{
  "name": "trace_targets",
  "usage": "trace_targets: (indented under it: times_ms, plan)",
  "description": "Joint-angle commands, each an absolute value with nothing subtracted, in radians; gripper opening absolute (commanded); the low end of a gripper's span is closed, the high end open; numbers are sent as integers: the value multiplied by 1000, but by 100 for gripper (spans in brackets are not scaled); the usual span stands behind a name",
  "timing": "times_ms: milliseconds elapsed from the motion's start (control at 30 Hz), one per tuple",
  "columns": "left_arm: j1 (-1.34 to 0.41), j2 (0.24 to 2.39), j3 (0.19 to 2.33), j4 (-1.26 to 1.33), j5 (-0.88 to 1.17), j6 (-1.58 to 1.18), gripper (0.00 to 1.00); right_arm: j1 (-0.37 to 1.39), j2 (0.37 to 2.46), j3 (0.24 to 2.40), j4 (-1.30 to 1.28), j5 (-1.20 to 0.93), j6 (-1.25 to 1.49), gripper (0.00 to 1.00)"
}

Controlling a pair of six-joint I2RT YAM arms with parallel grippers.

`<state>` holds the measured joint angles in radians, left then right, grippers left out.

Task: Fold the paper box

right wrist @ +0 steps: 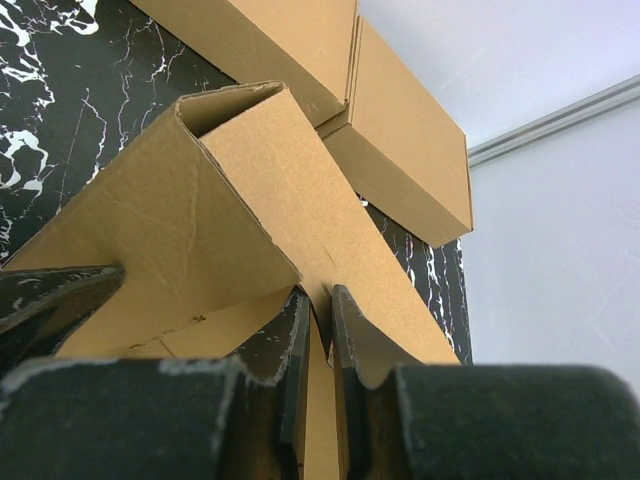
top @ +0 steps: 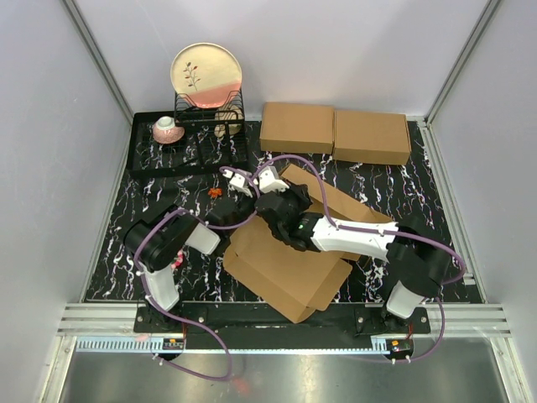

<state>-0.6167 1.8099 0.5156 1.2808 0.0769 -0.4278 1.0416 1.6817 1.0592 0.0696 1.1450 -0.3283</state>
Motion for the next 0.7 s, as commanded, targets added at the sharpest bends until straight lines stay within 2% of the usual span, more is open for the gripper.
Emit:
trace_targets:
  times_ms: [0,367,667]
  plan:
    - [-621,1841,583,1667,126,-385,75,1068,1674,1042,-38,1023,-253,0]
    - [-620,1847,595,1667,135,-334,83,1069,1658,1051,-63,1012,-244,0]
    - [-620,1879,641,1667,167,-334,83,1069,1657,1058,-78,1006,-236,0]
